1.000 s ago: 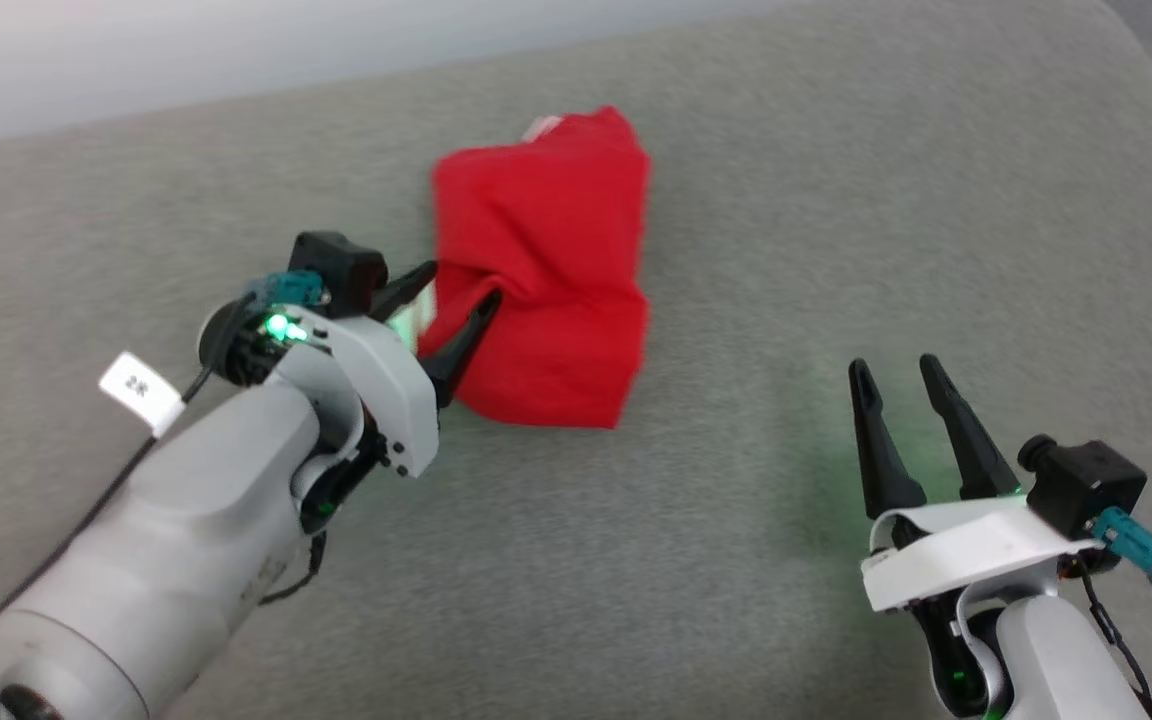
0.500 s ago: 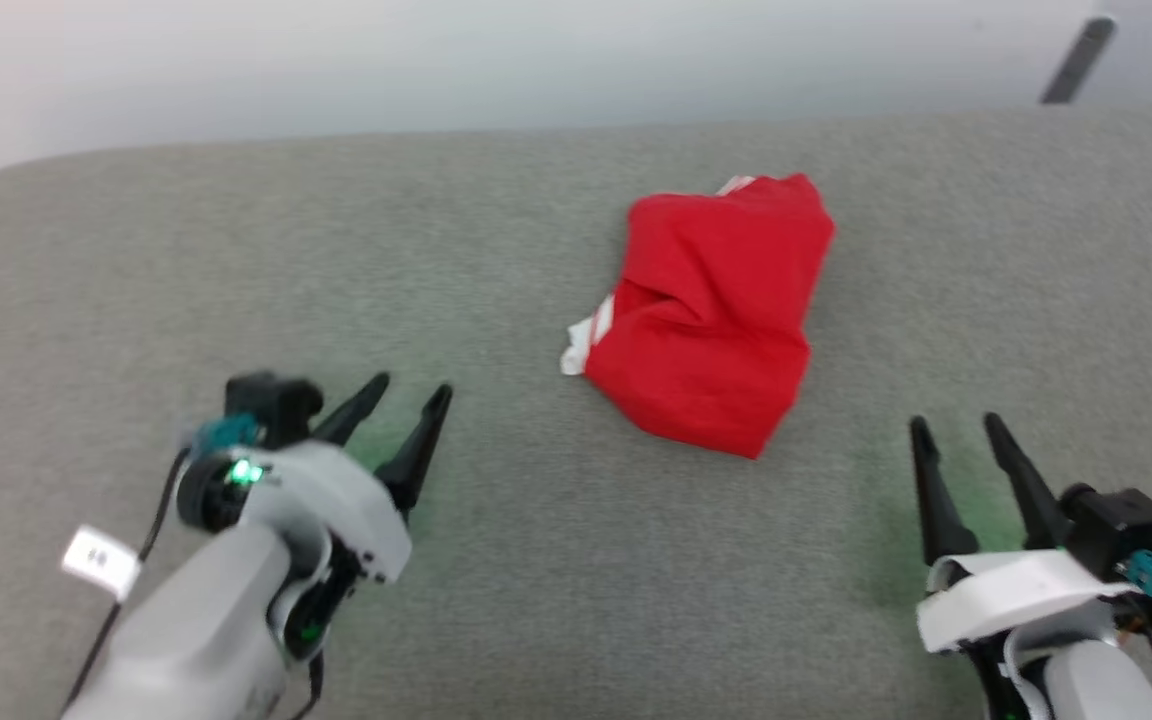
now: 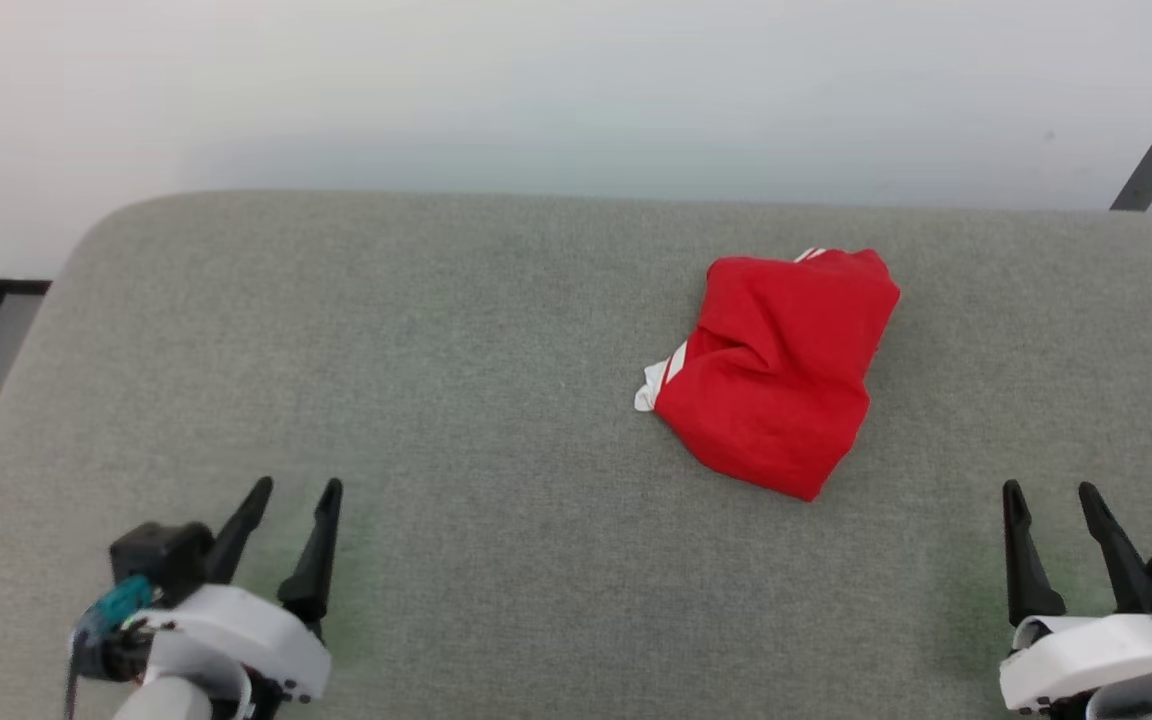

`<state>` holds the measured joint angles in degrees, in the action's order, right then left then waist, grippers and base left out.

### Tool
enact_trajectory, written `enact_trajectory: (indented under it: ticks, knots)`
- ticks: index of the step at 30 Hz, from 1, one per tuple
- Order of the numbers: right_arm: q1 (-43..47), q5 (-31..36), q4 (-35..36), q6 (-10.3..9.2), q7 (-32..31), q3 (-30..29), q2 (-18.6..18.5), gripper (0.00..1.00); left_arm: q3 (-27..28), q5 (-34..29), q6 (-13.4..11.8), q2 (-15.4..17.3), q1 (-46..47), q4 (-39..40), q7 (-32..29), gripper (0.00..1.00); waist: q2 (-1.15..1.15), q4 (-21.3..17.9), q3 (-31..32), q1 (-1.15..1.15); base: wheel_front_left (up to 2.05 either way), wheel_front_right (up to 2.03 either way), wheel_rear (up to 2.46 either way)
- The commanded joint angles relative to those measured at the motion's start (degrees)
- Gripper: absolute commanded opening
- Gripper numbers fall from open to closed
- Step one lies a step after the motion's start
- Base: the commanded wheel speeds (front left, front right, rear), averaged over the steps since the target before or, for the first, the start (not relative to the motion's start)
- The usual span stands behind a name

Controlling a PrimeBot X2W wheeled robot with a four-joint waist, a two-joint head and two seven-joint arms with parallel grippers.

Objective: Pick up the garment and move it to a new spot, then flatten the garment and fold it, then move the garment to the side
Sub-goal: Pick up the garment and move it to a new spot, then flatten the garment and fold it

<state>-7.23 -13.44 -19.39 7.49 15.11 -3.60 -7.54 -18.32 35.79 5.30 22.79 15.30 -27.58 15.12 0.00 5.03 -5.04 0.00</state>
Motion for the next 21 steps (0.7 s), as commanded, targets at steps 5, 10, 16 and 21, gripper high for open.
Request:
enact_trajectory:
  ticks: [5, 10, 16, 21]
  knots:
    - [1.6, 0.1, 1.3, 0.00, 0.0, -1.4, 0.0, 1.00, 7.3, -6.4, 0.5, -1.6, -5.3, 6.0, 0.0, 1.00, 0.00, 0.2, 1.7, 0.00, 0.00, 0.00, 0.00]
    - [2.0, 0.0, 2.6, 0.00, 0.0, -2.2, 0.4, 1.00, 12.1, -12.6, 1.1, -3.6, -9.3, 11.6, 0.0, 1.00, 0.00, -0.4, 2.2, 0.00, 0.00, 0.00, 0.00]
    - [2.3, 0.0, 3.4, 0.00, 0.0, -2.5, 1.0, 1.00, 15.3, -16.5, 1.7, -6.5, -12.7, 14.5, 0.0, 1.00, 0.00, -0.7, 2.2, 0.00, 0.00, 0.00, 0.00]
    - [2.6, 0.2, 3.3, 0.00, 0.0, -2.5, 1.4, 1.00, 16.4, -18.1, 2.0, -7.7, -13.7, 14.2, 0.0, 1.00, 0.00, -0.9, 2.3, 0.00, 0.00, 0.00, 0.00]
